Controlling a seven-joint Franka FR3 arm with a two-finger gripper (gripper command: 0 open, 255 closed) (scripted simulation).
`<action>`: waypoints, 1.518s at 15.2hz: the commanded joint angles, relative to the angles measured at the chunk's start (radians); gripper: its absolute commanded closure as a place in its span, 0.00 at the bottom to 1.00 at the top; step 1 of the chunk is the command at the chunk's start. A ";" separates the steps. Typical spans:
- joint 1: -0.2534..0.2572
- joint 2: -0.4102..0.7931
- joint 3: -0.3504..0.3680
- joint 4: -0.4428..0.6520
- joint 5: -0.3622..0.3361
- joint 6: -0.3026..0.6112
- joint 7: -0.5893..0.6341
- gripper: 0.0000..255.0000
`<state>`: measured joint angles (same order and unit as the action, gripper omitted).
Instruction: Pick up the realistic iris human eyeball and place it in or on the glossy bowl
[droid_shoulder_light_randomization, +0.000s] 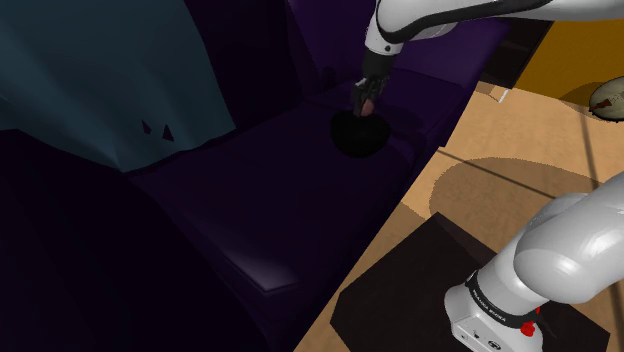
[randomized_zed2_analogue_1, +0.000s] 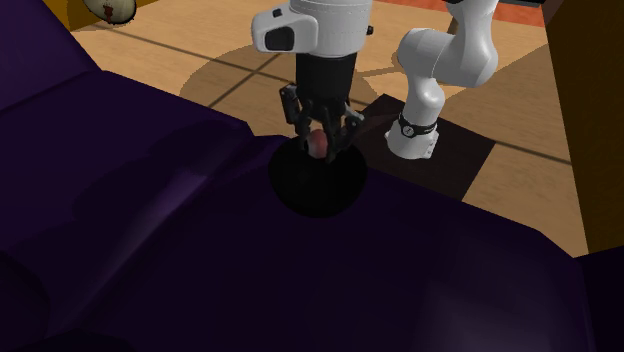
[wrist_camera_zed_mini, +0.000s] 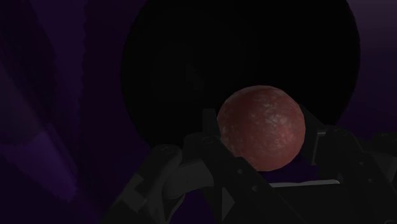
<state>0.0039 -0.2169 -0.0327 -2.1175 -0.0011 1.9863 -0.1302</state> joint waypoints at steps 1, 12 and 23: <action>0.000 0.005 0.001 -0.023 0.000 0.028 0.001 1.00; 0.000 0.015 0.000 -0.059 0.000 0.075 0.000 1.00; 0.000 -0.018 0.001 0.035 -0.001 -0.052 0.001 0.00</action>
<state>0.0038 -0.2286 -0.0327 -2.0894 -0.0014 1.9483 -0.1305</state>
